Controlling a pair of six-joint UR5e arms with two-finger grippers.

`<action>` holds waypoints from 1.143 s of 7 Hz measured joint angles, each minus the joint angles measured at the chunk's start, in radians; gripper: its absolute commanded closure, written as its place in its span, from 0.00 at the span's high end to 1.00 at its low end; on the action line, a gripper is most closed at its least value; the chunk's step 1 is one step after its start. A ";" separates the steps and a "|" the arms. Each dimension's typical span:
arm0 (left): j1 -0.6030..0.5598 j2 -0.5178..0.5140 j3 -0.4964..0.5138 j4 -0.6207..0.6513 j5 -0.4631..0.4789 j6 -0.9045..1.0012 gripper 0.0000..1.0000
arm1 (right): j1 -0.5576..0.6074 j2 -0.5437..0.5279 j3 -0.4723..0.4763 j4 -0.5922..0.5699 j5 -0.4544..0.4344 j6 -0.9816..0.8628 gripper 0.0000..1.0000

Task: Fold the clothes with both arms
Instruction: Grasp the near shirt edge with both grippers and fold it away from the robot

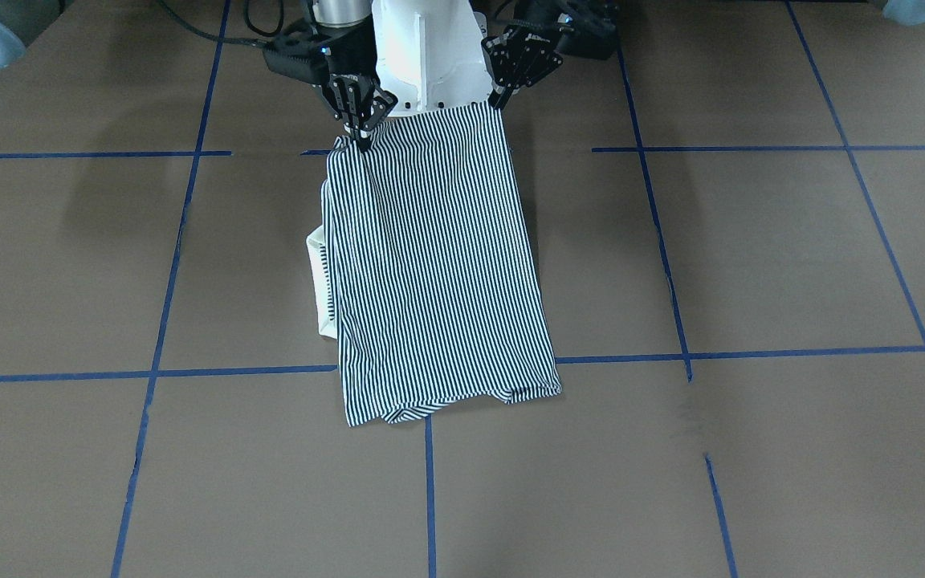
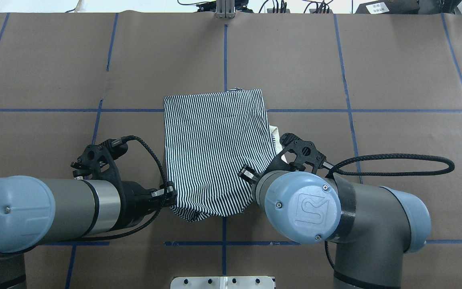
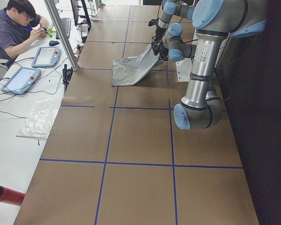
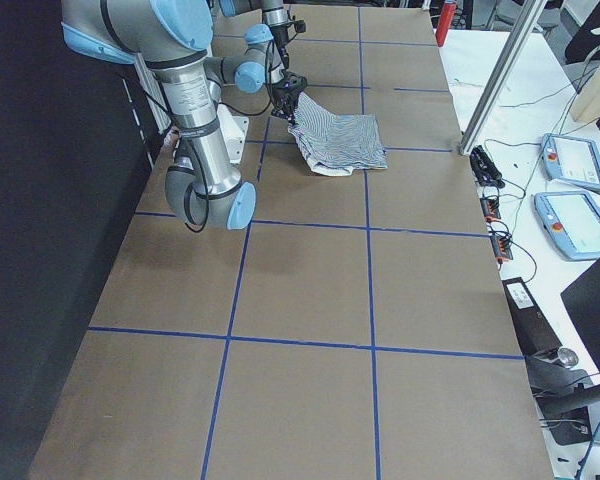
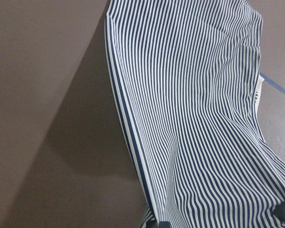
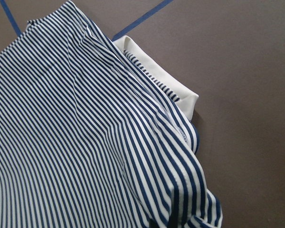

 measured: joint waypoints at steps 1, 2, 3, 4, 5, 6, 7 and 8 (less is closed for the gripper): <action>-0.006 -0.020 0.001 0.033 -0.008 0.006 0.00 | -0.004 0.005 -0.012 -0.004 0.000 -0.002 0.00; -0.032 -0.037 0.019 0.045 -0.011 0.031 0.00 | 0.012 0.017 -0.049 0.016 -0.001 -0.014 0.00; -0.075 -0.059 0.049 0.050 -0.015 0.068 0.00 | 0.052 0.051 -0.103 0.039 0.000 -0.033 0.00; -0.119 -0.085 0.092 0.051 -0.021 0.098 0.00 | 0.100 0.102 -0.175 0.058 0.003 -0.053 0.00; -0.159 -0.112 0.147 0.051 -0.029 0.127 0.00 | 0.144 0.141 -0.257 0.097 0.006 -0.072 0.00; -0.201 -0.136 0.205 0.047 -0.034 0.161 0.00 | 0.183 0.171 -0.357 0.163 0.011 -0.093 0.00; -0.241 -0.158 0.264 0.041 -0.036 0.195 0.00 | 0.217 0.209 -0.465 0.229 0.024 -0.111 0.00; -0.275 -0.184 0.331 0.034 -0.038 0.226 0.00 | 0.244 0.244 -0.572 0.297 0.037 -0.125 0.00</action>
